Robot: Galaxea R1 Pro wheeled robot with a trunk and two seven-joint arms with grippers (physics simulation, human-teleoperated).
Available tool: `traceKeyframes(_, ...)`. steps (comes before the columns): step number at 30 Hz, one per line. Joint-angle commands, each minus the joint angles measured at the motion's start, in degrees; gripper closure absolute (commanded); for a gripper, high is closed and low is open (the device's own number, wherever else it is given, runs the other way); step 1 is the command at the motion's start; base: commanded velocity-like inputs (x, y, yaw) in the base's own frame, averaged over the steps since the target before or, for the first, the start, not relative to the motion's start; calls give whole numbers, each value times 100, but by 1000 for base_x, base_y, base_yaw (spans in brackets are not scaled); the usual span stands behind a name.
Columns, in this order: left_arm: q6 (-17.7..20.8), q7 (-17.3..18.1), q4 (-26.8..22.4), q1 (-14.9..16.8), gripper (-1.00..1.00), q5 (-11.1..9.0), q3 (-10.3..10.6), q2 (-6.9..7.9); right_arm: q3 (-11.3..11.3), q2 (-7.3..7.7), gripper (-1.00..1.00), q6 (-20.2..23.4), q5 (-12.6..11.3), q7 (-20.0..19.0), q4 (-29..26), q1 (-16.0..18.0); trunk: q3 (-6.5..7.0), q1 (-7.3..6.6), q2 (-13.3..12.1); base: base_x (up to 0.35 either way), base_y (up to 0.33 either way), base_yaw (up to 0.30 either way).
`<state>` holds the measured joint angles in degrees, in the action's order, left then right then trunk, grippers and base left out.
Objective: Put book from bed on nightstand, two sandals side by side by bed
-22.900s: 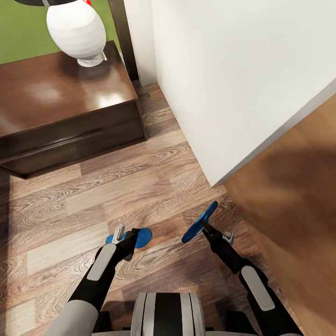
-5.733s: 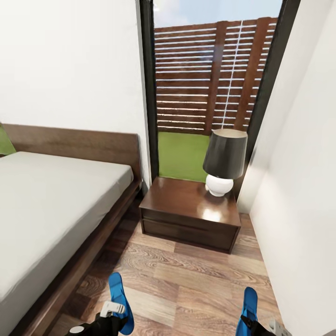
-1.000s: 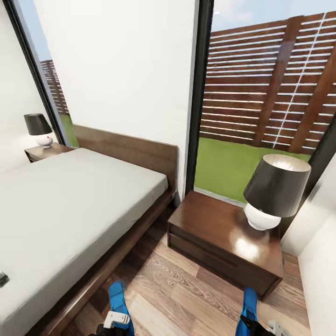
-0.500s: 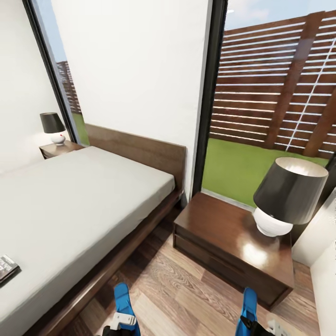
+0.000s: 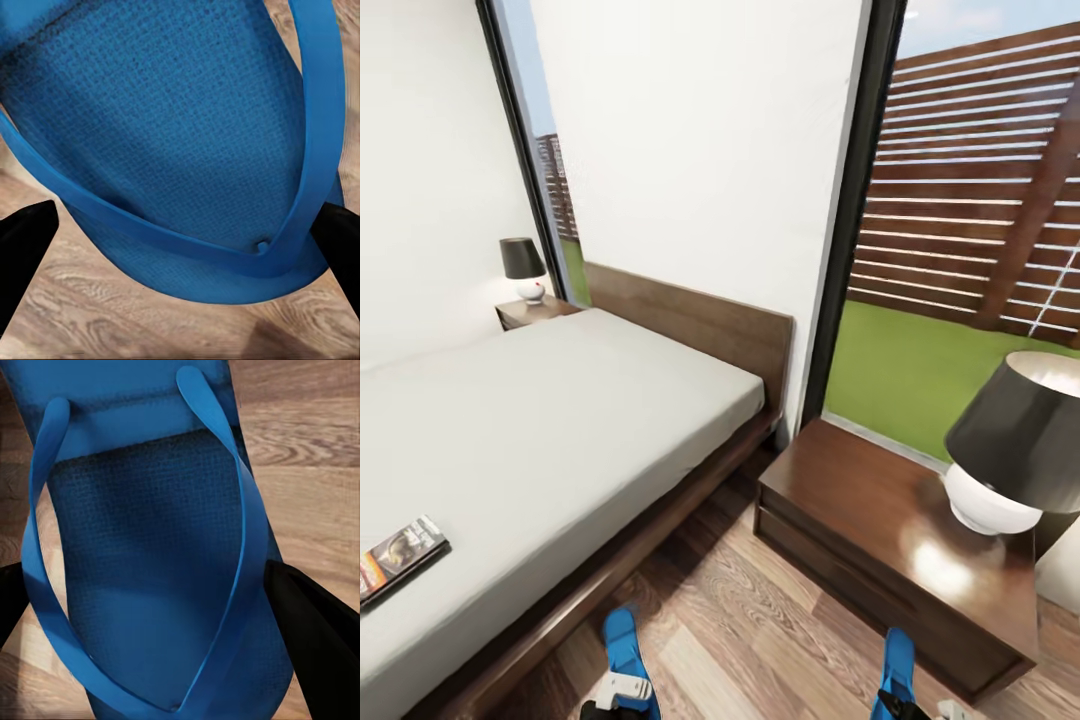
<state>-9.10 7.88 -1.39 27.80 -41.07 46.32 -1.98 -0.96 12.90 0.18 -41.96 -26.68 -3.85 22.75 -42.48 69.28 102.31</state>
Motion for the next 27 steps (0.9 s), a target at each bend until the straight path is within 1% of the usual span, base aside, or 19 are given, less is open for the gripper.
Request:
traceKeyframes(1,-21,21,15,1,100,-56,43,-4,-9,2,100,2,-14,-25,4,2,-5,-1,2,1,-2,292)
traceKeyframes(15,-22,21,16,-79,100,-57,44,-2,-9,2,100,5,-14,-12,15,2,-5,-1,2,0,0,293)
traceKeyframes(19,-22,21,16,-313,100,-58,39,5,-9,-5,100,1,-14,2,138,2,-5,-1,2,0,0,294)
traceKeyframes(20,-23,18,16,-381,100,-58,38,8,-9,-7,100,0,-14,3,275,2,-5,-1,2,0,0,294)
traceKeyframes(21,-30,17,17,-539,100,-58,36,15,-9,-8,100,-5,-14,3,586,2,-5,-1,2,0,0,294)
traceKeyframes(23,-41,19,16,-708,100,-59,35,24,-9,-7,100,-8,-14,-6,733,0,-5,-1,2,0,0,294)
traceKeyframes(27,-53,21,16,-849,100,-65,35,30,-9,-7,100,-9,-14,-6,820,1,-5,-1,2,0,0,294)
